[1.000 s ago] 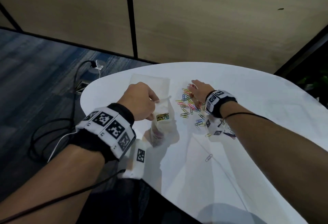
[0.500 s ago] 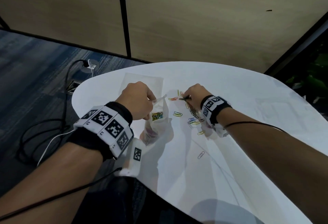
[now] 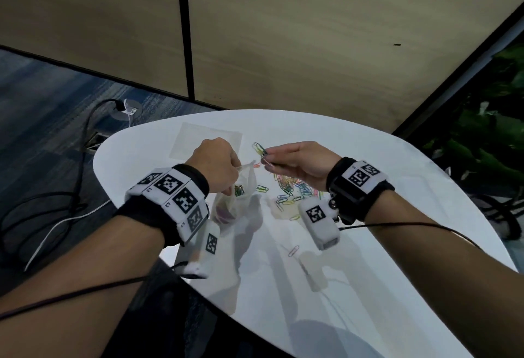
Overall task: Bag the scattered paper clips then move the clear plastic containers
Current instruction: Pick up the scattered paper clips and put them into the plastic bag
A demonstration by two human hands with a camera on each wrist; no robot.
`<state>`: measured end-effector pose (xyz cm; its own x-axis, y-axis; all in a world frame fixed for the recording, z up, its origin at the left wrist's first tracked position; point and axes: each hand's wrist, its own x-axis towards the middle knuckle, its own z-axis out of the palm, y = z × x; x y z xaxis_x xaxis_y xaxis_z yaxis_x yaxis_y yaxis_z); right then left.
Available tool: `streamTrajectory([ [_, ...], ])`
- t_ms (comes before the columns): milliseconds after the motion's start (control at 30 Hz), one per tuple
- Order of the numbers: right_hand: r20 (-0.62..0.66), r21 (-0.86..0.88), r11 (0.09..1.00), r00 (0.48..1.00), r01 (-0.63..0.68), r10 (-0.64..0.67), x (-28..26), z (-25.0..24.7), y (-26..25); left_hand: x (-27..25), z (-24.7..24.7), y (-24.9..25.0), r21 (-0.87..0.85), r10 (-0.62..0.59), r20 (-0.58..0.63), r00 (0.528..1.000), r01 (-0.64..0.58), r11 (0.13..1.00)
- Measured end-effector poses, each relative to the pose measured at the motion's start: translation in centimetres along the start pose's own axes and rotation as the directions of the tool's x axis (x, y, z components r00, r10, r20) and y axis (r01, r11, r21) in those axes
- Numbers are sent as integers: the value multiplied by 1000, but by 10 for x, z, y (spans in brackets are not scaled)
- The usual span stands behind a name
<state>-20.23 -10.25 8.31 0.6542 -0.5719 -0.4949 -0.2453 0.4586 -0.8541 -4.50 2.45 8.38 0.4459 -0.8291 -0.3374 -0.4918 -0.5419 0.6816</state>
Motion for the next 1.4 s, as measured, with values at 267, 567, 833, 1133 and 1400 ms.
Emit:
streamTrajectory([
  [267,-174,-357,933,979,40,-108,0,46,26,-2,6,7,-12,35,2,999,-35,999],
  [567,-95,-839,530,926,124,-366,-2,58,35,-6,3,4,17,69,5,998,-69,997],
  [833,47,-603,749,950,273,-308,10,46,20,-6,-9,-9,34,46,-32,998,-45,998],
  [1133,-318,-861,482,909,-159,-269,102,-23,45,-2,-19,-25,21,17,-36,999,-16,1000],
  [1400,147,-988,30,980,152,-135,101,4,73,3,-18,-25,35,30,-18,999,-29,999],
])
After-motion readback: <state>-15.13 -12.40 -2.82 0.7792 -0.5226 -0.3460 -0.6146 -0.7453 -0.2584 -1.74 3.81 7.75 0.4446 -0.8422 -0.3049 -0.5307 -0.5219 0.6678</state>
